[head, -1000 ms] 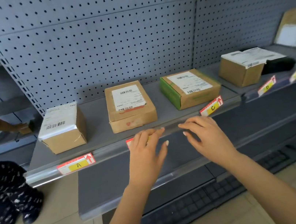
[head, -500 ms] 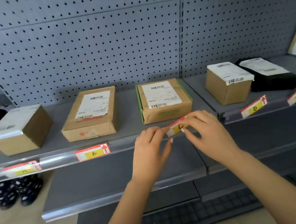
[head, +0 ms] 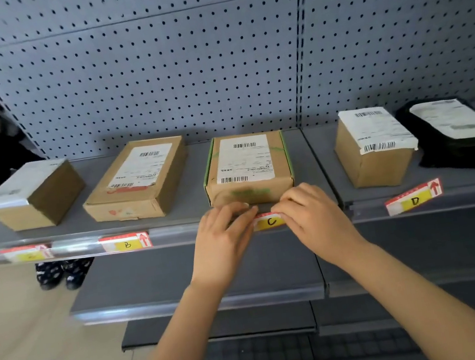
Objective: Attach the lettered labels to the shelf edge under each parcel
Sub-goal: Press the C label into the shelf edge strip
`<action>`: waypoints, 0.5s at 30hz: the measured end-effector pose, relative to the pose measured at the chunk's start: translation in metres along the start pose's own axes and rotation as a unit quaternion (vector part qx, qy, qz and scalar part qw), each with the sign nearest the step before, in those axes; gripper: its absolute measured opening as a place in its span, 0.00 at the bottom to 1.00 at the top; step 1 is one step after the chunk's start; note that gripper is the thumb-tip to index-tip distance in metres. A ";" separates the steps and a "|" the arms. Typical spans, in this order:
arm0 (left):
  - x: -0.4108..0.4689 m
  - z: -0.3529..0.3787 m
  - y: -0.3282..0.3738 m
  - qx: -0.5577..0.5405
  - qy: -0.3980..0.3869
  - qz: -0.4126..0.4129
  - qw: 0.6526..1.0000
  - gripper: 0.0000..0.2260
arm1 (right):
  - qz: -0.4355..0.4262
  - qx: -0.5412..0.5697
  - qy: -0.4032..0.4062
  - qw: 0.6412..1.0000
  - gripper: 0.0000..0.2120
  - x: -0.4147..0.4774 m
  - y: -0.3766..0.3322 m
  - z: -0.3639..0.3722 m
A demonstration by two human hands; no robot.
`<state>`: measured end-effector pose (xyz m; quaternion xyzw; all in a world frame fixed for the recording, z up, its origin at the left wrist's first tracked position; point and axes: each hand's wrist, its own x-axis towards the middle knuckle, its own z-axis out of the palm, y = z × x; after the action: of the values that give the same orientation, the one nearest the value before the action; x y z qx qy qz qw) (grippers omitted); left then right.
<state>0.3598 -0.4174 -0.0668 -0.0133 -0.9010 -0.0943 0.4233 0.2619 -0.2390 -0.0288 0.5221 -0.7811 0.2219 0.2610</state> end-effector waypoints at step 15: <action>0.008 -0.003 -0.003 -0.023 0.007 0.006 1.000 0.07 | 0.084 0.112 0.011 0.990 0.06 -0.001 -0.002 0.004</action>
<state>0.3565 -0.4210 -0.0591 -0.0279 -0.8956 -0.1130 0.4294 0.2634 -0.2416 -0.0330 0.4779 -0.7895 0.3350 0.1898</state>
